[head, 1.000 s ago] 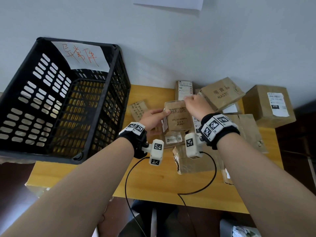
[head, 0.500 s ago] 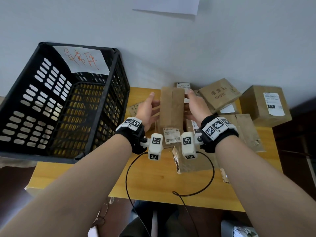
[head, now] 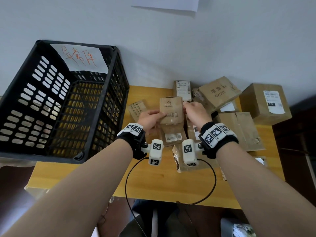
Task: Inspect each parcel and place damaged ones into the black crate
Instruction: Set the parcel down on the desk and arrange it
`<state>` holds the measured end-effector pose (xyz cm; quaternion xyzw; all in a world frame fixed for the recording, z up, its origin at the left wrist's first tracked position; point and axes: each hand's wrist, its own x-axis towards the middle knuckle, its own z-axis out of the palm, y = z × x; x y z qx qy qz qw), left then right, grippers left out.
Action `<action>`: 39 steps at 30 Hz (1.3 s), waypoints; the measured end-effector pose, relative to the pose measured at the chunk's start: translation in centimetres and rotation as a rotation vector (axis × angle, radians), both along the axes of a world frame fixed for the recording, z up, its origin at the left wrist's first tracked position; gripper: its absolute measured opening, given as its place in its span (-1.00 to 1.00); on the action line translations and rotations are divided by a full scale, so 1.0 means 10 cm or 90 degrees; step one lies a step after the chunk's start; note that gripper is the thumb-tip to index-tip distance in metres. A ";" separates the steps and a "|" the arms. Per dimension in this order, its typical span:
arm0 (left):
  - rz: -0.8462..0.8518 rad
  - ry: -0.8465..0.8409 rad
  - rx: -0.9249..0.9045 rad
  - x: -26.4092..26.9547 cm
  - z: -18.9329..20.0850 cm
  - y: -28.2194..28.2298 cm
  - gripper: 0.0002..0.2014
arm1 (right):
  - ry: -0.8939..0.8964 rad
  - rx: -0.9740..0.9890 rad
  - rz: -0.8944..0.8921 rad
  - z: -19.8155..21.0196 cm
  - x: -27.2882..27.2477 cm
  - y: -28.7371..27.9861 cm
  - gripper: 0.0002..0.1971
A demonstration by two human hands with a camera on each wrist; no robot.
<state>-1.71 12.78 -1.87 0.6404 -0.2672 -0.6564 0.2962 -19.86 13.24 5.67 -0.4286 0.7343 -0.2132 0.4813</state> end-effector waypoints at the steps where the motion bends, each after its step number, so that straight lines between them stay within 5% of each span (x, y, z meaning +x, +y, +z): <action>1: -0.017 0.002 0.001 0.00 -0.01 0.00 -0.63 | 0.057 -0.048 0.035 0.06 0.01 0.00 -0.54; 5: -0.026 0.013 -0.001 0.00 0.02 -0.01 -0.67 | 0.078 -0.157 0.160 0.26 0.14 -0.04 -0.49; 9: -0.051 0.015 -0.002 0.02 0.06 0.00 -0.75 | 0.128 -0.072 0.260 0.23 0.23 -0.09 -0.28; 16: -0.078 0.025 0.045 0.01 0.05 0.00 -0.62 | 0.282 0.001 0.359 0.06 0.30 -0.25 -0.64; 21: -0.069 0.040 0.076 0.07 0.01 0.00 -0.64 | 0.375 0.016 0.418 0.08 0.40 -0.25 -0.62; 28: -0.077 0.058 0.086 0.06 0.01 0.01 -0.64 | 0.298 -0.010 0.367 -0.02 0.24 -0.37 -0.56; 33: -0.093 0.080 0.106 0.10 0.02 0.06 -0.55 | 0.269 -0.194 0.221 -0.04 0.19 -0.26 -0.69; 36: -0.101 0.111 0.100 0.12 -0.03 0.14 -0.39 | 0.230 -0.047 0.170 -0.10 0.17 -0.24 -0.45; 39: -0.070 0.175 0.092 0.09 -0.02 0.22 -0.51 | 0.083 0.041 0.150 -0.17 0.19 -0.22 -0.28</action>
